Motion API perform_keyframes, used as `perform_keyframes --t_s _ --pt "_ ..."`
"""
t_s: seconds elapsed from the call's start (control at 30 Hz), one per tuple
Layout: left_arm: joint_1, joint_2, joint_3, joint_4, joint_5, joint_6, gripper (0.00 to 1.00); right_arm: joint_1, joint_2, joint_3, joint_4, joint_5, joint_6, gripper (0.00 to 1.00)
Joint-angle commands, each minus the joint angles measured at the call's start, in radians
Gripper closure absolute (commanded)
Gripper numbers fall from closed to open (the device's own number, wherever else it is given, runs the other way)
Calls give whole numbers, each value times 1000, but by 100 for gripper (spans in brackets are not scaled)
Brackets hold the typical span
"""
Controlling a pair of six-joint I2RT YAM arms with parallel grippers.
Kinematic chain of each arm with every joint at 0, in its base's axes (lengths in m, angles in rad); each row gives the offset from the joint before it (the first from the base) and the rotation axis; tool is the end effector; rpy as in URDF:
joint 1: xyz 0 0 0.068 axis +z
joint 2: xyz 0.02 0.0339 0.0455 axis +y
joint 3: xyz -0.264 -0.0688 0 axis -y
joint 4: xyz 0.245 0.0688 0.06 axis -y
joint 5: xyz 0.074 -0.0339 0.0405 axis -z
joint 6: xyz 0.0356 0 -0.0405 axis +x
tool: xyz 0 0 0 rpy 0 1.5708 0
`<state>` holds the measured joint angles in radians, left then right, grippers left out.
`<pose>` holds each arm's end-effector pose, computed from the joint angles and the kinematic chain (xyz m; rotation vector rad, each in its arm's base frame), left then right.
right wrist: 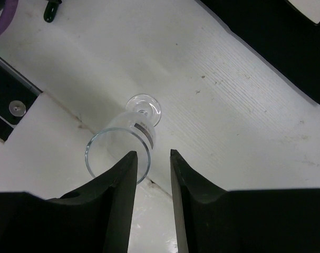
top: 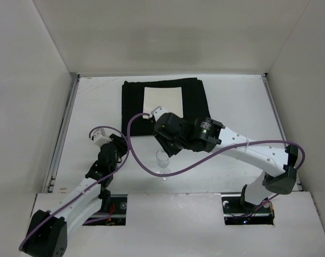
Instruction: Set the dinner table for one person
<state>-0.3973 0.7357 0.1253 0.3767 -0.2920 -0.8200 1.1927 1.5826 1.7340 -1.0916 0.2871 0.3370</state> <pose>0.1557 -0.0542 0.1744 -0.5896 1.7385 -0.6036 0.1275 0.2937 0.3864 -0.9220 2.3035 0.3013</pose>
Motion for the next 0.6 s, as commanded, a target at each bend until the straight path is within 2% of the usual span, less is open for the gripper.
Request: perform_keyframes --t_s 0.0,0.33,0.5,0.57 --pt "4 -12 8 30 -7 5 59 9 5 -1 44 -19 -13 63" --pt "5 -15 7 30 -7 4 59 9 30 -36 59 -49 -16 69" --pt "5 -15 7 28 -7 4 59 9 30 -39 65 -42 -23 89" --pt "5 -15 7 28 -7 4 59 11 27 -19 55 -26 -26 93"
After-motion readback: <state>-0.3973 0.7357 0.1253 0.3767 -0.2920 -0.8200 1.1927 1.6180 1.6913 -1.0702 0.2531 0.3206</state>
